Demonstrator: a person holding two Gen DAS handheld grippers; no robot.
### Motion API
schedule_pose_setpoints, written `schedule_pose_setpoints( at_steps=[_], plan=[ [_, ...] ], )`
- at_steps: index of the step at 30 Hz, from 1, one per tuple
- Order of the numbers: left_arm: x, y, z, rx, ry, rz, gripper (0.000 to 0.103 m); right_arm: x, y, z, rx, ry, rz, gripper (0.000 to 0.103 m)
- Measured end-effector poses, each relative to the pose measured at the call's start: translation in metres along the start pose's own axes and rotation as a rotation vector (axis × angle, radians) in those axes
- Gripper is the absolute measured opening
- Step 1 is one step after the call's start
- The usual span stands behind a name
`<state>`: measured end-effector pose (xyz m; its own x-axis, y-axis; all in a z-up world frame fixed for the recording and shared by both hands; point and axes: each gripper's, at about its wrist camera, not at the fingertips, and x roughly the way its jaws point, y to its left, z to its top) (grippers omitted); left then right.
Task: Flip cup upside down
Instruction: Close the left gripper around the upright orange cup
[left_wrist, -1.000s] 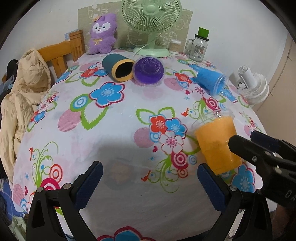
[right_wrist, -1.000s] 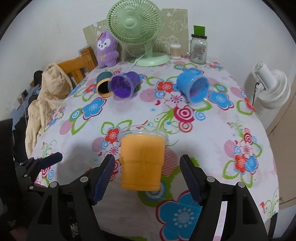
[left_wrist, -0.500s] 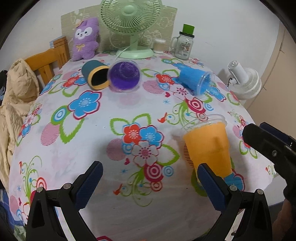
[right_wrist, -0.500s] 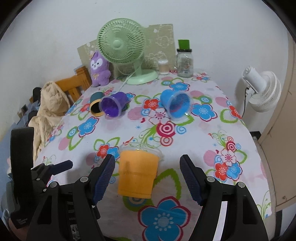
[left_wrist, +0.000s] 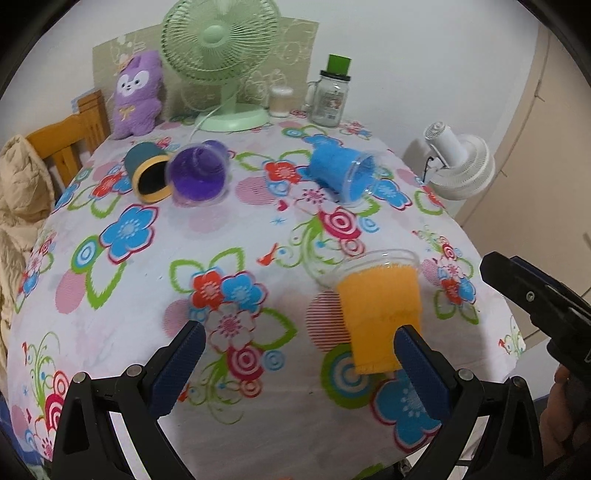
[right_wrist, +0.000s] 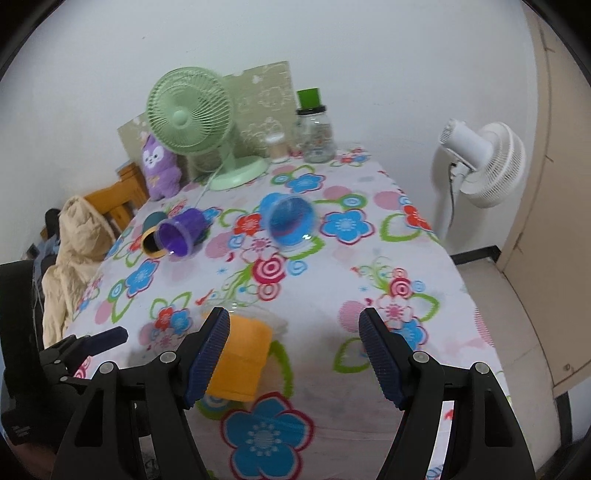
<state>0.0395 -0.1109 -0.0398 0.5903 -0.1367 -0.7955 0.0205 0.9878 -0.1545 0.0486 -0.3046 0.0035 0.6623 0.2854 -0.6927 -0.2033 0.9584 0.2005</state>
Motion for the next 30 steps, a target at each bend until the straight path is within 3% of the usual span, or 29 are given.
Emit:
schedule_pose_setpoints(
  at_steps=[7,9,25,30],
  plan=[
    [0.012,-0.032,-0.001,0.097,-0.013,-0.055,0.103,0.001,-0.027,-0.005,0.070,0.013,-0.055,0.075],
    [0.022,-0.038,-0.003,0.114,0.016,-0.054,0.103,-0.001,-0.030,-0.005,0.073,0.006,-0.072,0.075],
    [0.058,-0.037,-0.010,0.065,0.113,-0.105,0.103,0.004,-0.037,-0.009,0.085,0.025,-0.069,0.075],
    [0.056,-0.038,-0.008,0.053,0.109,-0.134,0.090,0.006,-0.040,-0.010,0.102,0.032,-0.077,0.075]
  ],
)
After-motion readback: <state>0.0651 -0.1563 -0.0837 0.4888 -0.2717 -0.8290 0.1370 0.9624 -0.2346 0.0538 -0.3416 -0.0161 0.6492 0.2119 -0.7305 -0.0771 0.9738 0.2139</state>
